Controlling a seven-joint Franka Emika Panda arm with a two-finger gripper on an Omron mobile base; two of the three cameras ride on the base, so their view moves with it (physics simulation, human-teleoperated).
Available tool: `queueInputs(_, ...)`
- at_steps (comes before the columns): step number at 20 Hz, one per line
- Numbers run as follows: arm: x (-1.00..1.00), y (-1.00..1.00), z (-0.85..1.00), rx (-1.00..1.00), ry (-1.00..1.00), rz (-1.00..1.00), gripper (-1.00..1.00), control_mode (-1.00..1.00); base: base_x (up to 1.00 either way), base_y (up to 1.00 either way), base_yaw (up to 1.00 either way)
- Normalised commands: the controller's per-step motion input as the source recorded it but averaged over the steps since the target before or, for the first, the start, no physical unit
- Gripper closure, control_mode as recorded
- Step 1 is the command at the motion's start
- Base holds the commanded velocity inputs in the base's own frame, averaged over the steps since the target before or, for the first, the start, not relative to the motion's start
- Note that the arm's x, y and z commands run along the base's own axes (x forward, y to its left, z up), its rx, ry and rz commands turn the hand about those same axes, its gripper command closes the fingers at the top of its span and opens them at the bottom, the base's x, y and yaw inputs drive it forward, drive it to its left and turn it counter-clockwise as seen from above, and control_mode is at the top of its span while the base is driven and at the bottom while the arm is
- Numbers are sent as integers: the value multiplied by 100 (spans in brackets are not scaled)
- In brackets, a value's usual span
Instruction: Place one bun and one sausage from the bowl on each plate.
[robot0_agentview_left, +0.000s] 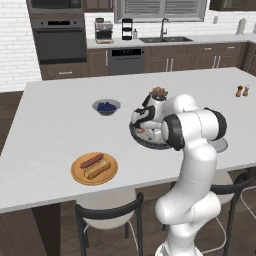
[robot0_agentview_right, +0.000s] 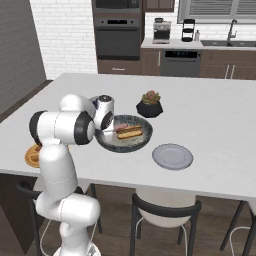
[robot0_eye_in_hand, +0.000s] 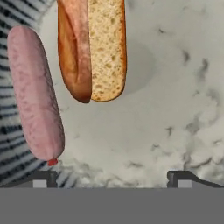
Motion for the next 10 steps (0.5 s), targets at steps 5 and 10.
queueInputs(5, 3, -27, 0, 1, 0, 0, -100, -100, 0, 0, 0)
queueInputs(10, 29, 0, 0, 0, -1, 0, -100, -100, 0, 0, 0)
